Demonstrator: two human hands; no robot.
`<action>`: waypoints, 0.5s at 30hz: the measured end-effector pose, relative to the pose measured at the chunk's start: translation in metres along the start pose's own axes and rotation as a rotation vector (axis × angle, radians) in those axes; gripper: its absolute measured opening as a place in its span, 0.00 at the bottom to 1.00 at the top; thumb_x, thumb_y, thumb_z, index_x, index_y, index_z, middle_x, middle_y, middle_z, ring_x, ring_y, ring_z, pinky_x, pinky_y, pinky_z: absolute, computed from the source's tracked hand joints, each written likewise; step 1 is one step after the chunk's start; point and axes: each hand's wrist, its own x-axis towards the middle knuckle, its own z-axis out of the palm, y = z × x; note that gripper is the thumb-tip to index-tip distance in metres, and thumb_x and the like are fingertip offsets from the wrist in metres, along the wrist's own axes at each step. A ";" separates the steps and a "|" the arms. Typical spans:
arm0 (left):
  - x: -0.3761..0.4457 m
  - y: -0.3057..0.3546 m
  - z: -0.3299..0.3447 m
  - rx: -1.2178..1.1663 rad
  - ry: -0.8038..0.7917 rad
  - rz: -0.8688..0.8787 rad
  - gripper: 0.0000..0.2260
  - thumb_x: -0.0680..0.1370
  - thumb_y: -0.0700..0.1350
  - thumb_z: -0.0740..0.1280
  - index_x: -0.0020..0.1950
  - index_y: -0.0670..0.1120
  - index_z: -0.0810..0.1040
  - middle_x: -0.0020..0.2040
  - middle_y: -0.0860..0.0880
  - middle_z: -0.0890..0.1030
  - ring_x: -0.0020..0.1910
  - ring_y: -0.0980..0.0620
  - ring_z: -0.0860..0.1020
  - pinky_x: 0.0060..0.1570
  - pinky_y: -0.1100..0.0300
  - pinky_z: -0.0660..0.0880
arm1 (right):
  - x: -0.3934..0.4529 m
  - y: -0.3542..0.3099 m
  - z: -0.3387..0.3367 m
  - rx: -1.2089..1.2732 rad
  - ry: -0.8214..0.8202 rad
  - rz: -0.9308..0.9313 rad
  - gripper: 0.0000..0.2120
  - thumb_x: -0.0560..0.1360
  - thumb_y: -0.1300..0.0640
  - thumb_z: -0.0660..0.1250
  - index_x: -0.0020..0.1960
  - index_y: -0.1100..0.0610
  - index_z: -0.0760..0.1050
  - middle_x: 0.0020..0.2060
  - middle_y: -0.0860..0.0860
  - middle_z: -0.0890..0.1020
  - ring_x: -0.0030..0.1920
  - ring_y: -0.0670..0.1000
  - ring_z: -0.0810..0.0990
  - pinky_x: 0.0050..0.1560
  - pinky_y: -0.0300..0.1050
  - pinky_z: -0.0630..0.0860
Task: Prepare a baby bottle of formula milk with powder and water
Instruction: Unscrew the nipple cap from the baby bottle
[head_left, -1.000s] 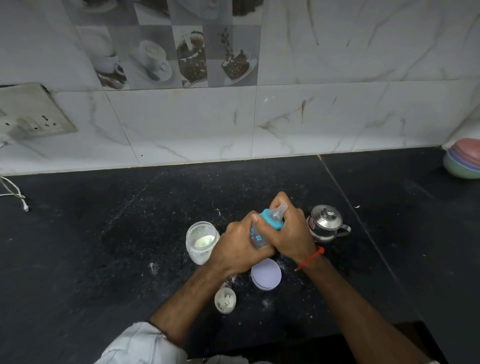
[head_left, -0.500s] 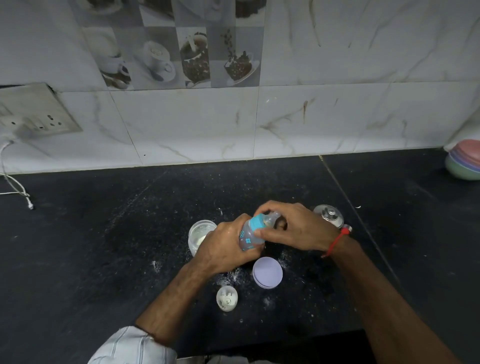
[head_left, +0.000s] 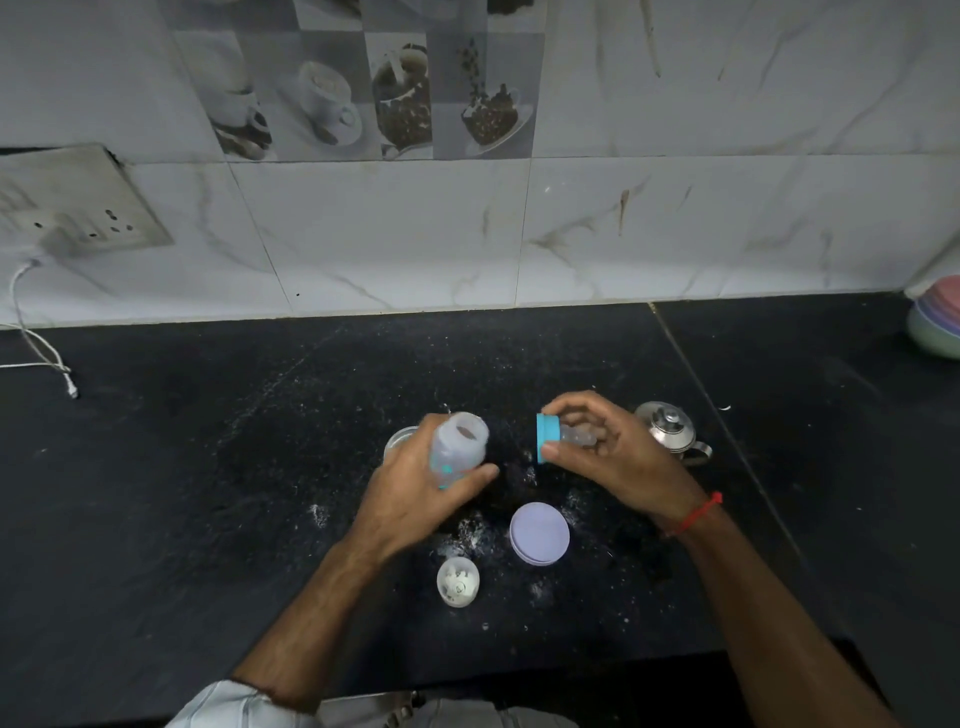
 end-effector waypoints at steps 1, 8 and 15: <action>-0.004 -0.004 -0.005 -0.056 0.083 -0.015 0.25 0.67 0.67 0.74 0.59 0.57 0.75 0.50 0.59 0.83 0.48 0.60 0.82 0.48 0.62 0.79 | -0.005 0.013 0.005 -0.020 0.013 0.034 0.17 0.73 0.57 0.78 0.59 0.49 0.78 0.55 0.52 0.82 0.56 0.51 0.82 0.56 0.43 0.81; -0.026 -0.026 -0.031 -0.198 0.440 -0.145 0.20 0.72 0.54 0.80 0.55 0.49 0.75 0.44 0.67 0.82 0.44 0.68 0.80 0.43 0.76 0.73 | -0.038 0.096 0.046 -0.385 0.048 0.140 0.17 0.73 0.42 0.74 0.60 0.37 0.74 0.55 0.38 0.79 0.57 0.48 0.77 0.60 0.49 0.76; -0.037 -0.046 -0.032 -0.153 0.436 -0.254 0.19 0.73 0.48 0.78 0.59 0.44 0.76 0.46 0.57 0.81 0.43 0.72 0.78 0.41 0.78 0.71 | -0.038 0.110 0.064 -0.602 0.048 0.165 0.17 0.74 0.49 0.76 0.60 0.46 0.76 0.59 0.40 0.79 0.64 0.50 0.72 0.59 0.47 0.63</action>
